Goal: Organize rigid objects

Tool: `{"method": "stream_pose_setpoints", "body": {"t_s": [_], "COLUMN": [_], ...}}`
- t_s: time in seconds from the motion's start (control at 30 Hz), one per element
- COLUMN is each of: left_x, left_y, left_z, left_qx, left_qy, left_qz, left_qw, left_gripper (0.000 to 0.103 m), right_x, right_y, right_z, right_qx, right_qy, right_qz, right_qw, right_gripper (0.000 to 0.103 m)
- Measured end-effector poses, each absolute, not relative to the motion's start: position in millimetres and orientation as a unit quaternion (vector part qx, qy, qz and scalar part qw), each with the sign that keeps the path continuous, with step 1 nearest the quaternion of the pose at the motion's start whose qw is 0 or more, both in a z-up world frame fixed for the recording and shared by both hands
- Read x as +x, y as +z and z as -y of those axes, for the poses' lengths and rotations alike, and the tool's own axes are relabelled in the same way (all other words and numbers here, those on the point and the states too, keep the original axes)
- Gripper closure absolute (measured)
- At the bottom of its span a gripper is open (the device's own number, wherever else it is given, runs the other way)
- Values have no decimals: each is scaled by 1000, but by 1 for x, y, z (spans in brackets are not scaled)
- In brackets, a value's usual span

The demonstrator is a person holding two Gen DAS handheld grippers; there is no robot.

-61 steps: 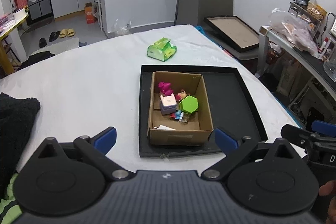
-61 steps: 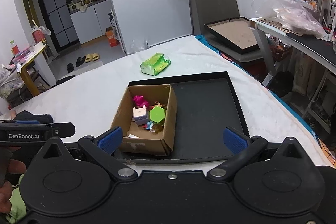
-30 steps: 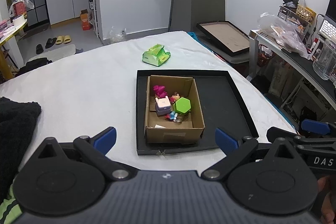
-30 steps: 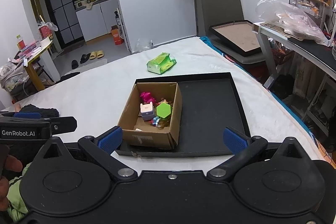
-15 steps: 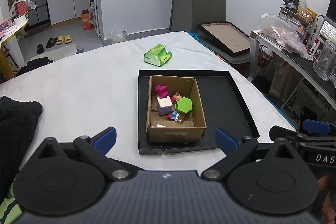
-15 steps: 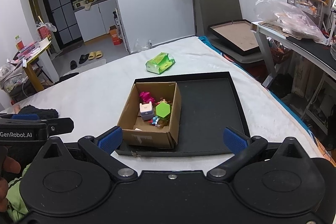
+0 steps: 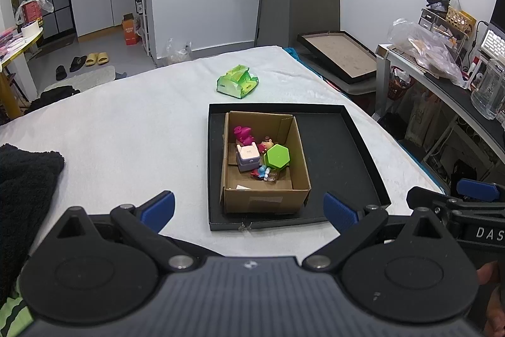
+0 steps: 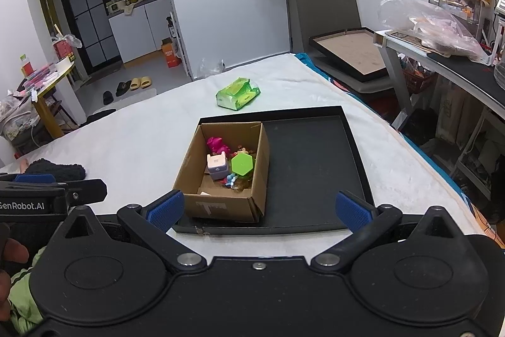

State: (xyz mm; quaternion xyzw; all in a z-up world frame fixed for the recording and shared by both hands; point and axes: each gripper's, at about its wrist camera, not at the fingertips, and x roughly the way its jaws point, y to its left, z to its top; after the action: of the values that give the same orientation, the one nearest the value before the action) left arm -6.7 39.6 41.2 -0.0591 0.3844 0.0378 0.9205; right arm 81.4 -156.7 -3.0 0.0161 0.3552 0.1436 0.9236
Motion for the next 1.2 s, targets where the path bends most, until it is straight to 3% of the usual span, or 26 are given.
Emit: {"method": "stream_pose_setpoints", "body": {"t_s": [1.2], "left_x": [-8], "left_y": [40], "left_z": [-36], "left_qx": [-44], "left_qy": [30], "left_qz": [-389], "left_qw": [919], "left_gripper": [3], "right_x": [84], "right_y": [-5], "right_z": [160], "right_qx": [16], "right_qy": [139], "right_qz": [-360], "right_qw": [922], "right_gripper": [0]}}
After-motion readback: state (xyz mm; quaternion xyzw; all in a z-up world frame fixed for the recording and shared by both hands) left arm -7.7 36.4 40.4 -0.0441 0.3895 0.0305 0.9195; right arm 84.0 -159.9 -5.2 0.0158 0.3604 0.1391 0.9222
